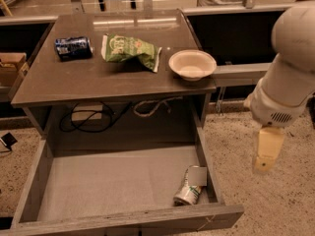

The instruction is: Pick 7up can from top drawer and place on counter

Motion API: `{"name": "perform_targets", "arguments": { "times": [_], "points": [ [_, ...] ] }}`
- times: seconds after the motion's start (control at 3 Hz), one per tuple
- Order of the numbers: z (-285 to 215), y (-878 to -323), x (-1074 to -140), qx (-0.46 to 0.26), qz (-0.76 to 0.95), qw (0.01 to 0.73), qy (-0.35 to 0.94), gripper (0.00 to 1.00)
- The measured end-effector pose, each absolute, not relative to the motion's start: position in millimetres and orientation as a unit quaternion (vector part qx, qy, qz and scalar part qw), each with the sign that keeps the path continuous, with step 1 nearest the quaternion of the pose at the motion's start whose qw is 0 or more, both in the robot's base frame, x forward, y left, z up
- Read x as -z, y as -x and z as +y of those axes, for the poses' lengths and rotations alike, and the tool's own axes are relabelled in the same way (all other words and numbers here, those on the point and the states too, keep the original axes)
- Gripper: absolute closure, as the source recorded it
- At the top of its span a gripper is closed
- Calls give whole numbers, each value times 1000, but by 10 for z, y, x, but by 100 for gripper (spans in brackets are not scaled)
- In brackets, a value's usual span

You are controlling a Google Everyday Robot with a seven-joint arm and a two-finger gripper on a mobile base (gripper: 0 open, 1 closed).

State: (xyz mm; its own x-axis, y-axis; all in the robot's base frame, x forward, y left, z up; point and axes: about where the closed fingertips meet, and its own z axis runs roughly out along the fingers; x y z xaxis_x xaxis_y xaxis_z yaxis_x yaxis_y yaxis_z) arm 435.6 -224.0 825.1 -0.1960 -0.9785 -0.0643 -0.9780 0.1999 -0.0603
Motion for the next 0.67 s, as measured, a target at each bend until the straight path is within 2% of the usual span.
{"name": "perform_targets", "arguments": {
  "times": [0.33,0.67],
  "points": [
    [-2277,-4238,-7948,-8,771,13,636,0],
    [-2244,-4235,-7931,-6,760,13,649,0]
  ]
}}
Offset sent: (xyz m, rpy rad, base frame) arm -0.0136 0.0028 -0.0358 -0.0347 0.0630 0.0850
